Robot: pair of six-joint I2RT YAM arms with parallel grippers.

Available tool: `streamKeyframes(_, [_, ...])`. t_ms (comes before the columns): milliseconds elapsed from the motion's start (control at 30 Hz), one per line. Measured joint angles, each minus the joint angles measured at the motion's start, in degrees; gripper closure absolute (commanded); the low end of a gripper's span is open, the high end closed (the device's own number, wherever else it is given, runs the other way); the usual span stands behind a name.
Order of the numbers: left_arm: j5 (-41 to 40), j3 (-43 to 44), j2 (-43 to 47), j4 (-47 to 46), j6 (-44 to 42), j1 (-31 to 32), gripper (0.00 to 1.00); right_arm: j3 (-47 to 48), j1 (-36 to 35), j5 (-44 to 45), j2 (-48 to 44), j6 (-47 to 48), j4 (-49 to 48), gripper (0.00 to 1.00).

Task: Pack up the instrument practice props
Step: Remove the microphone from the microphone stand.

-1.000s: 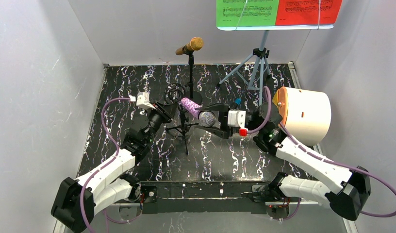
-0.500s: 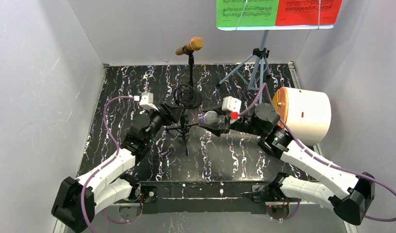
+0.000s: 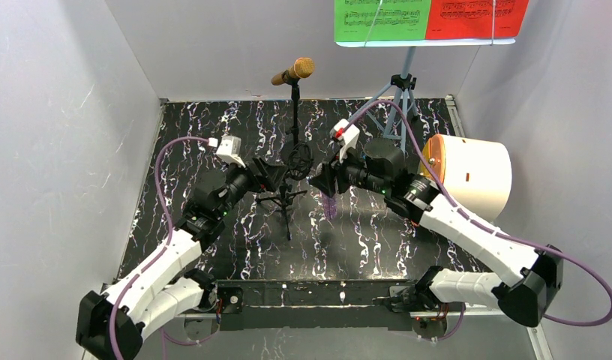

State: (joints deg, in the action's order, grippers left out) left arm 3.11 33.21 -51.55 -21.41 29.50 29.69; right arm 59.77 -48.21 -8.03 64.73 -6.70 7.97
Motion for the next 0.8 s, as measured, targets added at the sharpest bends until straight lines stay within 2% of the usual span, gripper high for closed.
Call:
streamKeyframes(200, [3.69,5.68,3.58,9.86,-3.96,0.0,0.12,2.73,1.88,0.81,4.02,-7.34,3.19,0.99])
streamKeyframes(367, [10.75,6.43,5.49,12.83,-5.4,0.0,0.11,2.82,3.39,-0.55,5.73,-11.82,3.52,0.99])
streamKeyframes(533, [19.63,5.09,5.09,10.27,-3.82,0.0,0.1,2.82,4.0,-2.45,6.49,-15.63,3.26,0.99])
streamKeyframes(800, [26.58,1.22,3.1,3.96,0.15,0.28,0.1,0.66,4.37,-5.55,5.42,-24.37,-3.17,0.99])
